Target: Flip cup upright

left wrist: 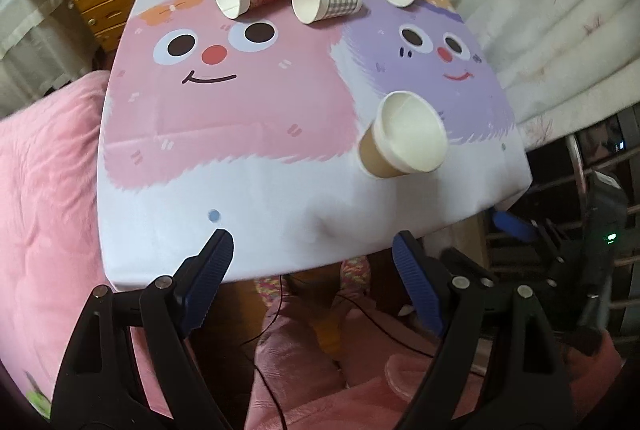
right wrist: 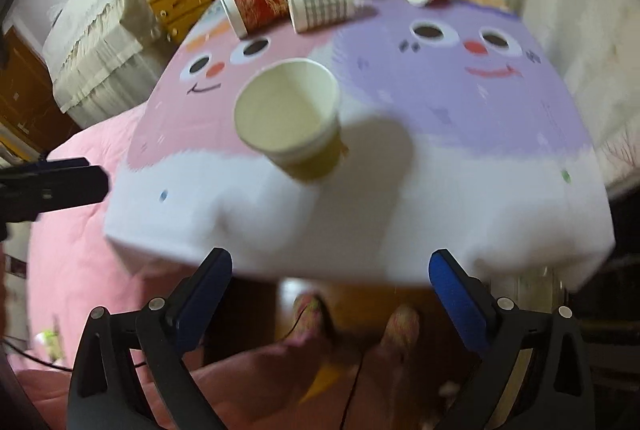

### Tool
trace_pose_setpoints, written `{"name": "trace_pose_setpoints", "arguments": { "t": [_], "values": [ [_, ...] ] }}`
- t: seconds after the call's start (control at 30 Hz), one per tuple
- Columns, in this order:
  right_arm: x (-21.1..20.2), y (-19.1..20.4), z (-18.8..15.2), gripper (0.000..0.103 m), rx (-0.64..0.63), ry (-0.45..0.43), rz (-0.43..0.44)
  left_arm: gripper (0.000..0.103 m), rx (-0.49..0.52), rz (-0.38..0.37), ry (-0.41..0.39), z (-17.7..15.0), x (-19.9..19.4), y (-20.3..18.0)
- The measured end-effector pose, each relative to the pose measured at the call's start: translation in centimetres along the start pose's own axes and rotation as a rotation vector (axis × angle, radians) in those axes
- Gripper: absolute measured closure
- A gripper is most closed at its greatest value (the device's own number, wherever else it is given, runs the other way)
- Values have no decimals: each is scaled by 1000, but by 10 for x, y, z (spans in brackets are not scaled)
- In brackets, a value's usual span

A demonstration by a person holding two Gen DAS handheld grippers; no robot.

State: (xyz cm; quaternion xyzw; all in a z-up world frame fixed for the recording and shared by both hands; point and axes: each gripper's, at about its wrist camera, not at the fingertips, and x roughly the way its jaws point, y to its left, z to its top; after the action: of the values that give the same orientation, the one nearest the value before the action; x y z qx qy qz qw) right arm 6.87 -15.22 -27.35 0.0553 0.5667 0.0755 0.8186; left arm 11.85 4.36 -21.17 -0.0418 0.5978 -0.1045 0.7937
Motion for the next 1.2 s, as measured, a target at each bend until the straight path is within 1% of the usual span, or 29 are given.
{"name": "trace_pose_setpoints", "arguments": {
  "t": [0.07,0.17,0.3,0.4,0.47,0.53,0.6,0.67,0.7,0.77,0.83,0.87,0.9,0.93,1.0,1.03,1.07,1.1,1.2],
  "values": [
    [-20,-15,-3,2,45,49,17,23,-11,11,-21,-4,-9,-11],
    [-53,-33,-1,1,103,98,15,23,-11,34,-72,-9,-30,-30],
    [-96,-45,11,1,130,136,24,23,3,66,-126,-8,-62,-51],
    [-124,-46,23,1,140,153,47,23,-4,66,-168,-6,-89,-64],
    [-143,-42,28,1,121,153,40,22,-19,65,-203,-5,-109,-72],
    [-164,-36,32,1,94,125,25,19,-34,76,-248,-4,-131,-81],
    [-186,-28,34,1,61,74,29,18,-52,77,-287,-4,-147,-88],
    [-205,-22,37,1,41,12,29,18,-78,71,-332,-7,-162,-93],
    [-217,-20,37,1,34,-39,31,17,-87,80,-357,-10,-168,-95],
    [-230,-13,35,0,12,-113,22,14,-79,130,-409,-18,-176,-101],
    [-243,-7,31,0,-11,-188,0,12,-76,182,-434,-28,-177,-104],
    [-249,-5,26,0,-17,-213,-17,12,-85,181,-442,-31,-179,-103],
    [-254,-3,24,0,-24,-235,-45,11,-96,182,-454,-34,-182,-101],
    [-256,0,21,0,-22,-252,-50,11,-101,187,-464,-36,-184,-100],
    [-264,1,17,0,-3,-288,-24,11,-113,210,-490,-40,-189,-96],
    [-266,1,15,0,5,-300,-21,9,-117,220,-501,-42,-190,-94],
    [-269,0,13,0,13,-313,-18,6,-116,233,-511,-43,-194,-94],
    [-271,0,13,0,21,-322,-18,1,-114,237,-516,-45,-194,-92],
    [-273,2,13,0,30,-340,-21,1,-109,253,-534,-49,-200,-89]
  ]
}}
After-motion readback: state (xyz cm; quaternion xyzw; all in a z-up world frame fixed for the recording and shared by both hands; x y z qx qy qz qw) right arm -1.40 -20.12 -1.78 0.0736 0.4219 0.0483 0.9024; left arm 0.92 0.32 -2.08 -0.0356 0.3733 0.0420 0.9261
